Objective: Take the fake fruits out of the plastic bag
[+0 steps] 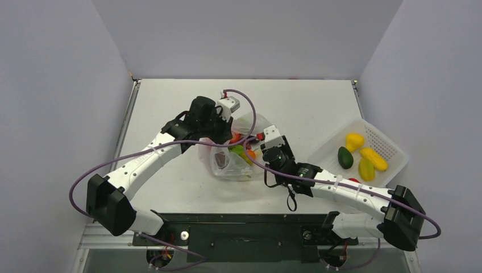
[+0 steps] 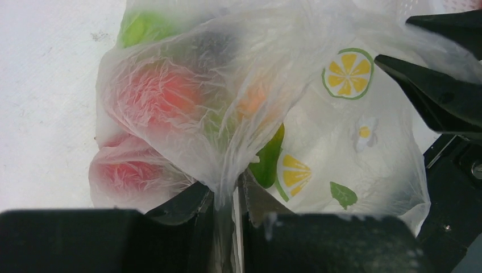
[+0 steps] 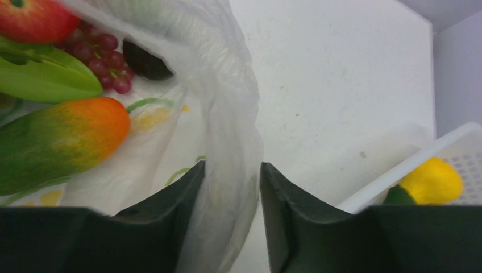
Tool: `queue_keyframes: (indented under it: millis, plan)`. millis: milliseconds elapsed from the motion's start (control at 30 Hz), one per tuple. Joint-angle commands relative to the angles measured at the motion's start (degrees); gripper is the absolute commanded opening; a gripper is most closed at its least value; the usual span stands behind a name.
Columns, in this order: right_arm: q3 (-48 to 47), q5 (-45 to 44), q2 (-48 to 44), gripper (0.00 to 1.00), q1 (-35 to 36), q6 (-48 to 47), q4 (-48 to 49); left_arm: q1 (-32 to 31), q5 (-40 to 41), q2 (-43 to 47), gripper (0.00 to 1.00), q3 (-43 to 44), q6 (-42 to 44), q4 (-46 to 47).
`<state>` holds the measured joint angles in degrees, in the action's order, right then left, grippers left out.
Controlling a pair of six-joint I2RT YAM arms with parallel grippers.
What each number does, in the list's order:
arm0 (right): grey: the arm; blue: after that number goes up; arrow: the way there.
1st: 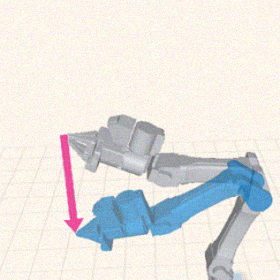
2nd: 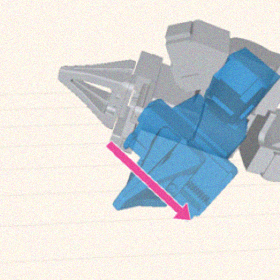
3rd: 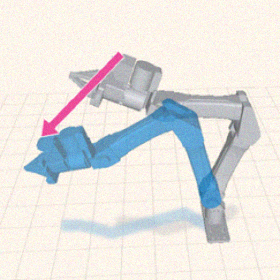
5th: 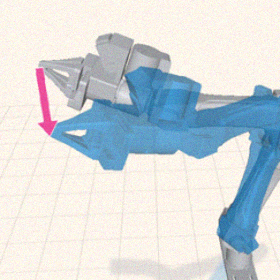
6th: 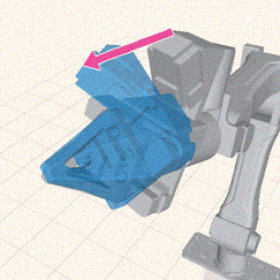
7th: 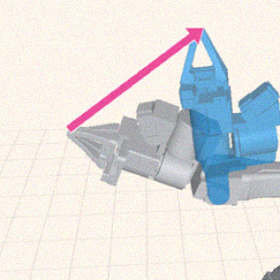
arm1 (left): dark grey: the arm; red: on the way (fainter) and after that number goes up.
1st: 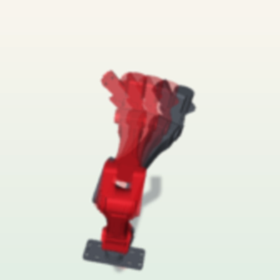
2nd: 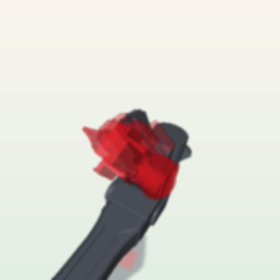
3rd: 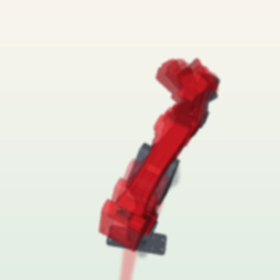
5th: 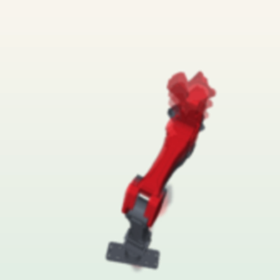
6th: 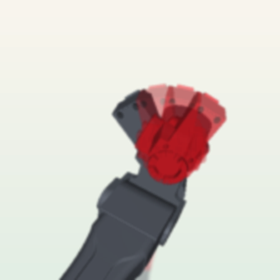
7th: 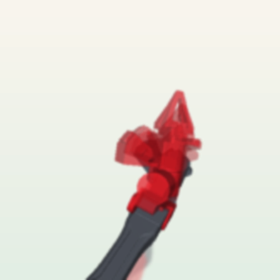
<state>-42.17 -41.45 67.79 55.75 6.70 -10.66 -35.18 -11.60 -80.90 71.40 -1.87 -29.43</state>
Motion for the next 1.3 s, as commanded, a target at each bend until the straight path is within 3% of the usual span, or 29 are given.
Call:
queue_keyframes:
  millis: [0,33,67,167,267,400,633,767,833,1100,1267]
  plan:
    - [-3.93,7.95,-0.58,0.13,-2.19,-1.35,3.70,-0.73,-2.15,2.56,0.15,-0.20,1.54,2.37]
    - [-4.18,12.69,-1.66,0.01,-2.43,-0.38,3.42,-0.82,-2.31,2.85,0.19,-0.16,1.53,2.47]
    - [-4.03,15.95,-2.56,0.00,-3.13,1.61,3.66,-0.80,-2.54,2.90,0.21,0.16,1.59,2.28]
    - [-0.29,29.04,-8.39,0.00,-4.88,6.96,8.35,-0.84,-2.59,3.39,0.36,0.07,2.89,1.71]
    - [3.64,35.90,-12.05,0.00,-8.83,14.07,12.83,-0.98,-0.44,4.28,0.50,-0.17,3.53,1.48]
    - [5.72,47.64,-13.90,0.00,-12.55,19.34,16.61,-0.98,4.17,6.15,0.69,1.88,-1.28,-3.36]
    - [9.11,65.98,-12.57,0.00,-17.07,28.11,27.49,-0.78,7.25,18.05,0.81,-2.14,-11.58,-9.68]
    - [11.24,83.45,-9.44,0.00,-20.95,35.41,38.93,-0.66,9.27,25.79,0.87,-4.42,-15.62,-11.65]
    - [12.32,88.18,-8.17,0.00,-21.55,37.74,45.28,-0.65,9.75,29.21,0.87,-5.97,-17.59,-12.66]
    - [14.03,98.59,-4.23,0.00,-21.56,40.14,58.50,-0.67,9.85,35.48,0.88,-15.64,-23.04,-13.89]
    - [13.17,101.91,-3.83,0.00,-21.63,36.75,57.11,-0.56,18.49,33.87,0.86,-17.66,-22.77,-15.15]
